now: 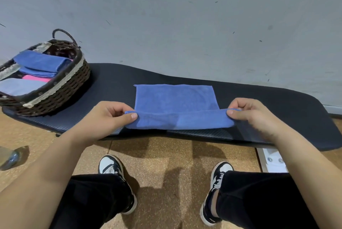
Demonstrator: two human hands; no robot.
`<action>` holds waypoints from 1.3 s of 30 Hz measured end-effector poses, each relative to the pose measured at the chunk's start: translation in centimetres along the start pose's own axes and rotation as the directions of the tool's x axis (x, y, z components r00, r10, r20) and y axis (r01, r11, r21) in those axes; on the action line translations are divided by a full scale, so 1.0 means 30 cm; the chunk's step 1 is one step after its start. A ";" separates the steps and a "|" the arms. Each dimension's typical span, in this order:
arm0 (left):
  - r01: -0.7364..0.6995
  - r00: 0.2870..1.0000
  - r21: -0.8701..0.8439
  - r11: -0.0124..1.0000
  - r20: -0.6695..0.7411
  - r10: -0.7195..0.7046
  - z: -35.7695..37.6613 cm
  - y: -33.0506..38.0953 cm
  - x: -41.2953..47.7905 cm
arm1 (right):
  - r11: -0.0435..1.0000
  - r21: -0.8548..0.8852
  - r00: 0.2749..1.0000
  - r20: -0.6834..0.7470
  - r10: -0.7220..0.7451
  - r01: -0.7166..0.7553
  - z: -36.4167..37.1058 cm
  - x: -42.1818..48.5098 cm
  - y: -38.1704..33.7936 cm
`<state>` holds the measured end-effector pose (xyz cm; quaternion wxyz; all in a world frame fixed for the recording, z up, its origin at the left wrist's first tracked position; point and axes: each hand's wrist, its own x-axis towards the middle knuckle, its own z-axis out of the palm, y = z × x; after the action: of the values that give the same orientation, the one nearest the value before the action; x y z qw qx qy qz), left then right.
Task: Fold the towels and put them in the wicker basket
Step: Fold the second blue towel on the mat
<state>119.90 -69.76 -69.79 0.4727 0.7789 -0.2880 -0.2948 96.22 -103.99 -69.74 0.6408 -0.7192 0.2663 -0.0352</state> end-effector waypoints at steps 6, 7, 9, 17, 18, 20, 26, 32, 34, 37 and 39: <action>0.054 0.994 -0.026 0.998 -0.090 -0.056 0.004 -0.005 0.113 | 0.982 -0.190 0.994 -0.111 -0.009 -0.012 0.012 0.120 -0.026; 0.071 0.993 -0.023 0.997 -0.088 -0.073 0.002 -0.003 0.144 | 0.975 -0.223 0.992 -0.130 -0.009 -0.020 0.011 0.154 -0.033; 0.092 0.991 0.008 0.996 -0.098 -0.091 -0.005 0.002 0.220 | 0.955 -0.293 0.989 -0.149 -0.006 -0.039 0.008 0.232 -0.058; 0.228 0.949 0.144 0.963 -0.254 -0.187 0.030 -0.075 0.445 | 0.960 -0.238 0.951 -0.299 0.074 -0.150 0.048 0.456 0.034; 0.250 0.944 0.175 0.952 -0.261 -0.200 0.037 -0.100 0.454 | 0.959 -0.231 0.946 -0.311 0.087 -0.164 0.044 0.468 0.045; 0.289 0.931 0.173 0.941 -0.279 -0.235 0.035 -0.125 0.473 | 0.961 -0.200 0.940 -0.317 0.123 -0.193 0.033 0.492 0.046; 0.313 0.923 0.201 0.928 -0.294 -0.247 0.025 -0.122 0.524 | 0.958 -0.174 0.921 -0.358 0.155 -0.229 0.031 0.540 0.049; 0.319 0.918 0.358 0.878 -0.347 -0.193 0.045 -0.129 0.548 | 0.925 -0.323 0.918 -0.391 0.062 -0.200 0.054 0.560 0.068; 0.318 0.918 0.440 0.840 -0.364 -0.157 0.051 -0.124 0.553 | 0.874 -0.435 0.913 -0.408 0.023 -0.217 0.055 0.566 0.067; 0.236 0.956 0.531 0.814 -0.278 -0.095 0.046 -0.104 0.555 | 0.728 -0.657 0.914 -0.392 -0.108 -0.196 0.055 0.555 0.056; 0.209 0.974 0.536 0.818 -0.191 -0.123 0.045 -0.082 0.552 | 0.667 -0.742 0.930 -0.293 -0.224 -0.073 0.071 0.532 0.035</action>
<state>130.26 -81.63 -75.64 0.2198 0.9239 -0.2558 -0.1805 110.37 -108.94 -75.75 0.2309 -0.9082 0.3392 -0.0819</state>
